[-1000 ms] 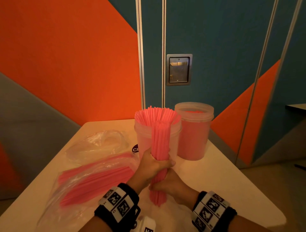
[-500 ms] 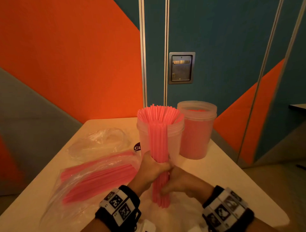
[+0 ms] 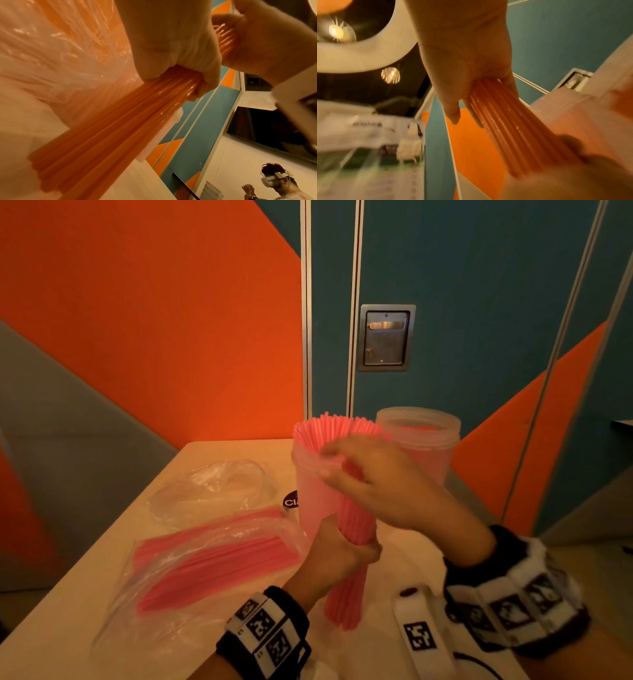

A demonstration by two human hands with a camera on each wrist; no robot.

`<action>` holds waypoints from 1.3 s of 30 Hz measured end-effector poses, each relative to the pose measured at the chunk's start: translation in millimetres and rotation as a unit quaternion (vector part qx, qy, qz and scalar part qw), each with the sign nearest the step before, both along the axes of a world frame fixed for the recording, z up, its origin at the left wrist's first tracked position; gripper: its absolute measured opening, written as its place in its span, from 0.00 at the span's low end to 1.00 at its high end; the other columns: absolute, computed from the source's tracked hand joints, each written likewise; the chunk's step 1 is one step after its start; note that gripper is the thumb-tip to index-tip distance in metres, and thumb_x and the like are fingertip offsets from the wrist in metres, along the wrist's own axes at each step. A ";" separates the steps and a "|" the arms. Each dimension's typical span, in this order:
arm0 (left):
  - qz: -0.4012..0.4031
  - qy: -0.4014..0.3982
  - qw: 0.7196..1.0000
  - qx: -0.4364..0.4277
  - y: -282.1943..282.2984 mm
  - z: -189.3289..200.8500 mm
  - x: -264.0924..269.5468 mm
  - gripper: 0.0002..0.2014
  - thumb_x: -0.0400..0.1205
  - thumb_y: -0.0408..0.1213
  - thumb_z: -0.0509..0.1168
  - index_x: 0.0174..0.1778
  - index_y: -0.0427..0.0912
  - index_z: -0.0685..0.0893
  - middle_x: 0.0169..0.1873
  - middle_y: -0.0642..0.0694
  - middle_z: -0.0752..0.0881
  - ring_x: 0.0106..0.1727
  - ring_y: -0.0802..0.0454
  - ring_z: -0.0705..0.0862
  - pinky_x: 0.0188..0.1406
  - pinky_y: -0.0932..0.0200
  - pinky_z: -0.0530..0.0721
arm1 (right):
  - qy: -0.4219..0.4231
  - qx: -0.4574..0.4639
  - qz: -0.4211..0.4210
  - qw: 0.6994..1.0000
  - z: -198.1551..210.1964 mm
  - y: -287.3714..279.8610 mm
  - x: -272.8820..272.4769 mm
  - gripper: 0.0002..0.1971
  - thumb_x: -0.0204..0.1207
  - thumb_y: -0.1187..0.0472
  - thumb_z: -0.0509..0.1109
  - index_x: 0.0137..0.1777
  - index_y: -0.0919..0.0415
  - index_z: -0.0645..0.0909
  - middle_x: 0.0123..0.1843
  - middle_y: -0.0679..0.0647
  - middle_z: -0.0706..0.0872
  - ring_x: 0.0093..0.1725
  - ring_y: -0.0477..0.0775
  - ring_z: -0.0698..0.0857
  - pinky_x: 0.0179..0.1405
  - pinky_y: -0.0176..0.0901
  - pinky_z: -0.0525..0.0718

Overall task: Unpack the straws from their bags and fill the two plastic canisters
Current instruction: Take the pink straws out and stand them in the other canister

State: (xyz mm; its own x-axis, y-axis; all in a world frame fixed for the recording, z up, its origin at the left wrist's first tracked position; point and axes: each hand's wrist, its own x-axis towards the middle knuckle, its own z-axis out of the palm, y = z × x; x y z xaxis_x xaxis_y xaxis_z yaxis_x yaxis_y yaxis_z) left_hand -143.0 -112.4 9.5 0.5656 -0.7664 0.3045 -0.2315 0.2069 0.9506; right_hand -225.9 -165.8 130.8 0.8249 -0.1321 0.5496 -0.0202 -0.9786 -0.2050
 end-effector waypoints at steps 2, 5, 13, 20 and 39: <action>-0.010 0.003 1.000 0.004 -1.1 -0.9 0.5 0.07 0.60 0.29 0.68 0.29 0.42 0.79 0.23 0.54 0.80 0.26 0.59 0.78 0.27 0.61 0.77 | 0.027 -0.098 -0.074 0.992 -7.9 3.0 9.0 0.13 0.77 0.47 0.62 0.51 0.55 0.80 0.53 0.49 0.83 0.54 0.54 0.79 0.47 0.43 0.72; -0.025 0.001 1.000 0.017 -0.4 -3.5 1.4 0.07 0.61 0.27 0.70 0.30 0.41 0.81 0.24 0.52 0.83 0.28 0.56 0.81 0.29 0.60 0.80 | 0.013 -0.117 -0.095 0.988 -10.7 2.7 11.5 0.09 0.77 0.54 0.61 0.46 0.58 0.79 0.49 0.53 0.85 0.50 0.57 0.80 0.47 0.48 0.80; -0.008 -0.074 0.997 0.029 7.2 49.6 -7.0 0.11 0.68 0.19 0.69 0.29 0.39 0.77 0.23 0.45 0.79 0.19 0.59 0.79 0.23 0.63 0.80 | -0.134 -0.026 -0.101 0.985 19.7 -5.0 10.9 0.10 0.72 0.54 0.68 0.38 0.60 0.81 0.36 0.53 0.82 0.37 0.53 0.78 0.39 0.43 0.75; 0.070 -0.211 0.974 -0.050 0.2 175.9 9.2 0.08 0.63 0.30 0.70 0.31 0.39 0.77 0.21 0.48 0.79 0.16 0.61 0.78 0.20 0.64 0.77 | -0.271 -0.067 -0.149 0.949 138.5 -4.0 10.5 0.22 0.67 0.43 0.59 0.48 0.59 0.82 0.46 0.58 0.86 0.49 0.60 0.82 0.46 0.47 0.76; 0.057 -0.065 0.994 -0.064 -59.6 122.5 50.2 0.30 0.60 0.34 0.76 0.56 0.40 0.73 0.45 0.42 0.82 0.44 0.48 0.83 0.43 0.48 0.84 | -0.118 -0.042 -0.082 0.989 102.2 -51.1 79.6 0.08 0.70 0.60 0.66 0.43 0.64 0.82 0.39 0.61 0.85 0.39 0.57 0.79 0.38 0.40 0.70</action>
State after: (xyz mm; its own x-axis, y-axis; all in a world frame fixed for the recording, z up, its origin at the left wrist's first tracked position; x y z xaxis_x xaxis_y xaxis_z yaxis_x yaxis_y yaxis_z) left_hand -92.8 -172.1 132.0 0.5961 -0.6497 0.4718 -0.3790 0.2903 0.8787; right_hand -146.3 -216.9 233.0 0.6445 -0.1992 0.7382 -0.1410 -0.9799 -0.1413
